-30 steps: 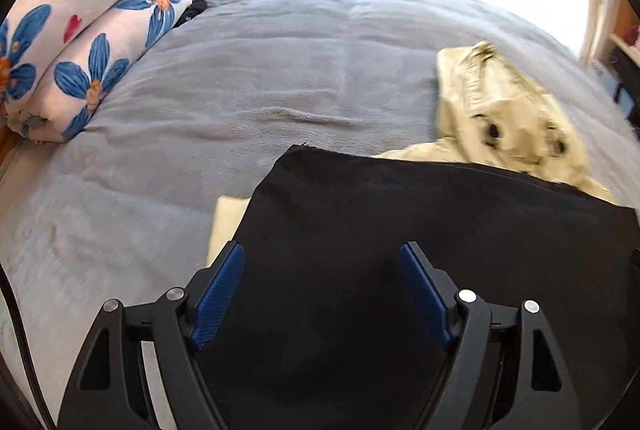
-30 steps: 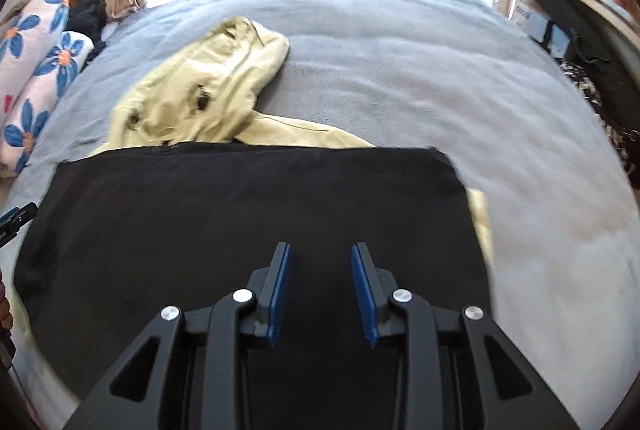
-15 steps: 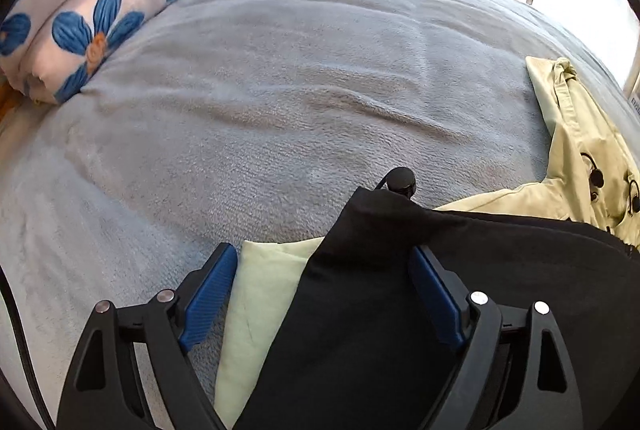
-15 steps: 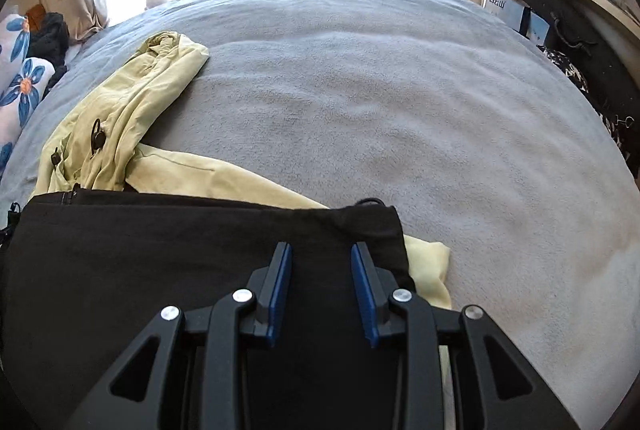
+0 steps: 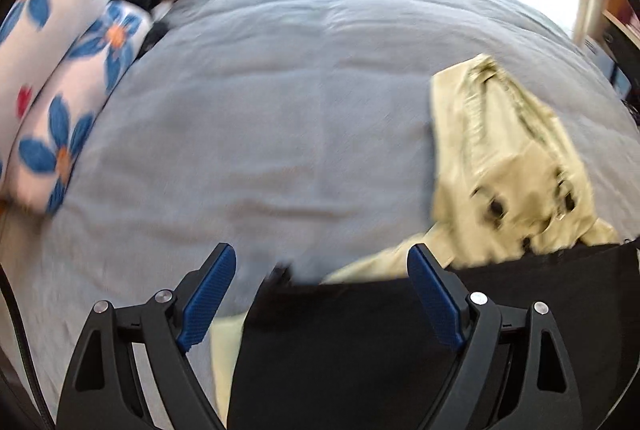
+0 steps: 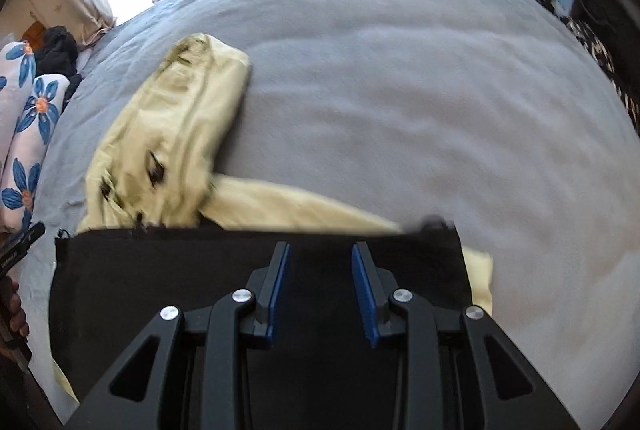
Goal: Fold large clothes
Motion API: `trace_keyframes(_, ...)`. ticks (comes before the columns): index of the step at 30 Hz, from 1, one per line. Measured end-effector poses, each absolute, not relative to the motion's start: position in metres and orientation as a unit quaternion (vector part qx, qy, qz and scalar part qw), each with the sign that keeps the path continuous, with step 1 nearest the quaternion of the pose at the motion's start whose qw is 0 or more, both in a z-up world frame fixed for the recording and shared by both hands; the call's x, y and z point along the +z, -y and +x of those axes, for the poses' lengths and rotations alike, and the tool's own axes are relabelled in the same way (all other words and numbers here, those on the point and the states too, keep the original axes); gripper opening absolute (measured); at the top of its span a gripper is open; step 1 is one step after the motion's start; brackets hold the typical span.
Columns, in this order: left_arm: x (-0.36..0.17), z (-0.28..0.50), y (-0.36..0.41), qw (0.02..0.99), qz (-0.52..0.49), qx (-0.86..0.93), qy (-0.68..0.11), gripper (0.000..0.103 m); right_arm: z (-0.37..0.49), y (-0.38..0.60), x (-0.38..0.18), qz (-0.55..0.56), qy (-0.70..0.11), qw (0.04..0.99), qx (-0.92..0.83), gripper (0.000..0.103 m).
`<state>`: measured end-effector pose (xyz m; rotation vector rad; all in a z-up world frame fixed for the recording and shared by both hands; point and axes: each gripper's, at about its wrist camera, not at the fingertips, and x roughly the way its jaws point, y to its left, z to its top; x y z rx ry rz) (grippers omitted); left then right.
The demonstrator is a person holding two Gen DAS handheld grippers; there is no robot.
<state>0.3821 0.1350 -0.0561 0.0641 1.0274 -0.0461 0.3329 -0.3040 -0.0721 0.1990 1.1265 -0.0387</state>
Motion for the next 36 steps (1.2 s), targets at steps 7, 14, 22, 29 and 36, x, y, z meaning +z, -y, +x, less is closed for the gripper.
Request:
trace_keyframes(7,-0.05,0.458,-0.082,0.852,0.06,-0.067,-0.517,0.086,0.41,0.285,-0.044,0.092,-0.52,0.849,0.004,0.047)
trace_keyframes(14,-0.085,0.521,-0.052,0.833,0.056,-0.065,-0.546,0.086,0.484,0.278,-0.076,0.141,-0.53,0.836,0.019,0.052)
trace_keyframes(22,-0.13,0.561,-0.038,0.817,0.058,-0.068,-0.569,0.086,0.533,0.269,-0.124,0.163,-0.558,0.813,0.028,0.052)
trace_keyframes(29,-0.146,0.571,-0.04,0.817,0.028,-0.086,-0.57,0.084,0.549,0.259,-0.14,0.135,-0.557,0.819,0.031,0.052)
trace_keyframes(36,-0.128,0.554,-0.022,0.839,0.05,-0.106,-0.531,0.002,0.549,0.24,-0.133,0.072,-0.55,0.832,0.025,0.006)
